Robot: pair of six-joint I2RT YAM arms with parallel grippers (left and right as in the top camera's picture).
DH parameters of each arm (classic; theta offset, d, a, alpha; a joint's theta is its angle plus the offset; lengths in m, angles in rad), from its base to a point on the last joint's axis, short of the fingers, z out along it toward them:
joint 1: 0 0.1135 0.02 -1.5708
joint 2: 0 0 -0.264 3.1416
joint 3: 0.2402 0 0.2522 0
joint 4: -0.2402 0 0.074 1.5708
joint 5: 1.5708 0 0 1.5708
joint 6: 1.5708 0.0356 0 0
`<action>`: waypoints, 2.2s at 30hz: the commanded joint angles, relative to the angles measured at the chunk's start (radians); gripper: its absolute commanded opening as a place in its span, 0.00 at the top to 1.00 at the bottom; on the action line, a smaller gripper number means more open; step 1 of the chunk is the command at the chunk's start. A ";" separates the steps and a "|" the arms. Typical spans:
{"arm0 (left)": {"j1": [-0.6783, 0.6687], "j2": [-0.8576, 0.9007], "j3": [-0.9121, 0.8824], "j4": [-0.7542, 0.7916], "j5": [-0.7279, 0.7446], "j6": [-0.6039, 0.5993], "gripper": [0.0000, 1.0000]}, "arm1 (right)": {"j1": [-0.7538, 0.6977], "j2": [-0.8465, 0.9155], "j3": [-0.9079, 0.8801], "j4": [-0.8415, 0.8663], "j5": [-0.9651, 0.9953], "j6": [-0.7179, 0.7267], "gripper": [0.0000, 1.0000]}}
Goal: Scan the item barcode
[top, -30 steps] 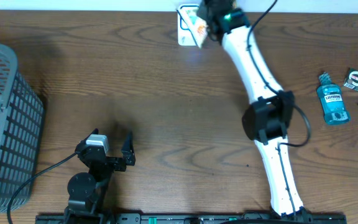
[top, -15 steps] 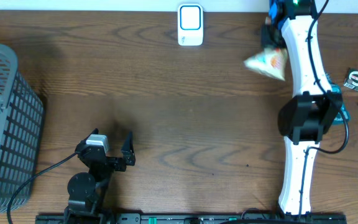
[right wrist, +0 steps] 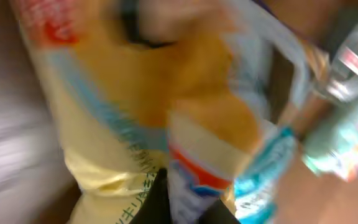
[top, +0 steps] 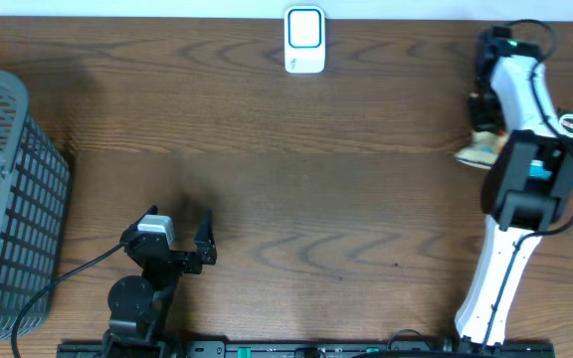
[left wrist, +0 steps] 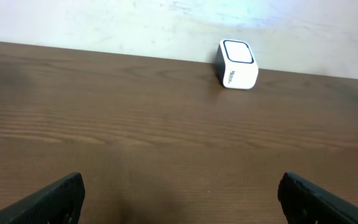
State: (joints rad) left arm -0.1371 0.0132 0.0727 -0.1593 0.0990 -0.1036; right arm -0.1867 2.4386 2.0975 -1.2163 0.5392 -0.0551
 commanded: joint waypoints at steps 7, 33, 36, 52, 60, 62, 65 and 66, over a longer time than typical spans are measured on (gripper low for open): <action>0.004 -0.002 -0.016 -0.024 0.006 0.010 0.02 | -0.089 -0.016 0.117 -0.116 0.111 0.219 0.01; 0.004 -0.002 -0.016 -0.024 0.006 0.010 0.02 | -0.015 -0.950 0.268 -0.238 -0.748 0.039 0.01; 0.004 -0.002 -0.016 -0.024 0.006 0.010 0.02 | -0.015 -1.057 0.268 -0.239 -0.748 0.039 0.01; 0.004 -0.002 -0.016 -0.024 0.006 0.010 0.02 | -0.015 -1.538 0.268 -0.240 -0.748 0.039 0.01; 0.004 -0.002 -0.016 -0.024 0.006 0.010 0.02 | -0.014 -1.706 0.269 -0.251 -0.748 0.039 0.01; 0.004 -0.002 -0.016 -0.024 0.006 0.010 0.02 | -0.008 -1.728 0.270 -0.264 -0.748 0.039 0.01; 0.004 -0.002 -0.016 -0.024 0.006 0.010 0.02 | -0.003 -1.753 0.272 -0.309 -0.748 0.039 0.01; 0.004 -0.002 -0.016 -0.024 0.006 0.010 0.02 | 0.000 -1.763 0.272 -0.315 -0.748 0.039 0.01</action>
State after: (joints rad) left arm -0.1371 0.0132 0.0727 -0.1593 0.0990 -0.1036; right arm -0.1978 0.6815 2.3753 -1.5181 -0.2066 -0.0067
